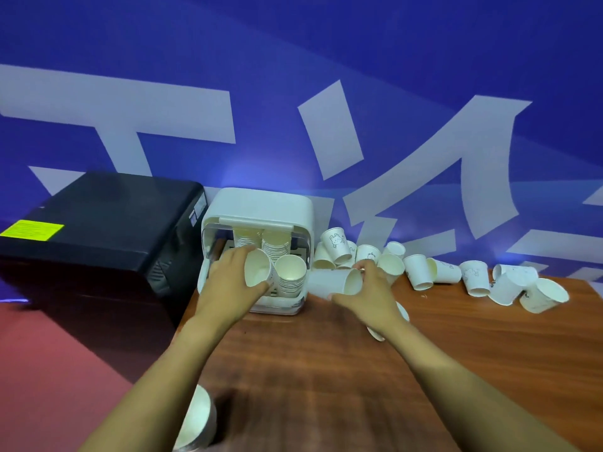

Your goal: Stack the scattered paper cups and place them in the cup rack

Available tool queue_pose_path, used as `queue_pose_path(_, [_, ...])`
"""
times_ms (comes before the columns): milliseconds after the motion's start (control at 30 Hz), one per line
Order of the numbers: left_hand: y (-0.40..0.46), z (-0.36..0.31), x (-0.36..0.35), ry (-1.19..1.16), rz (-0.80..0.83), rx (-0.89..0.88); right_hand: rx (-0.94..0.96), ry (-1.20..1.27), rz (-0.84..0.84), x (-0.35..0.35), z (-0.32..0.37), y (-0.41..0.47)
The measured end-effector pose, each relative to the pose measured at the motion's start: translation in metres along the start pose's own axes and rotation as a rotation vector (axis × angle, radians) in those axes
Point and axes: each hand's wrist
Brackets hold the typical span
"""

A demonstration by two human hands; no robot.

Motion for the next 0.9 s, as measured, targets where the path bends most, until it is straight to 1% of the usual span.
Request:
queue_pose_path(133, [0.018,0.007,0.002,0.012,-0.033,0.002,0.099,-0.032,0.045,-0.016,0.022,0.014])
queue_pose_path(267, [0.032,0.018,-0.008,-0.005,-0.025,0.027,0.158,-0.041,0.037,-0.029,0.035,0.027])
queue_pose_path(400, [0.049,0.025,-0.018,0.007,-0.005,0.015,0.238,-0.059,0.048,-0.043,0.041,0.045])
queue_pose_path(467, [0.059,0.028,-0.022,0.017,0.019,0.011,0.276,-0.091,0.058,-0.052,0.041,0.055])
queue_pose_path(700, [0.078,0.040,-0.048,0.039,0.118,-0.002,0.354,-0.346,0.156,-0.079,0.027,0.076])
queue_pose_path(900, [0.081,0.049,-0.068,0.025,0.132,-0.006,0.359,-0.383,0.200,-0.088,0.011,0.081])
Point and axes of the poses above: each hand's wrist, its own y-axis towards the middle knuckle, its own x-axis out of the back of the hand, z = x × y, and after that the axes turned 8 degrees about y, right-handed
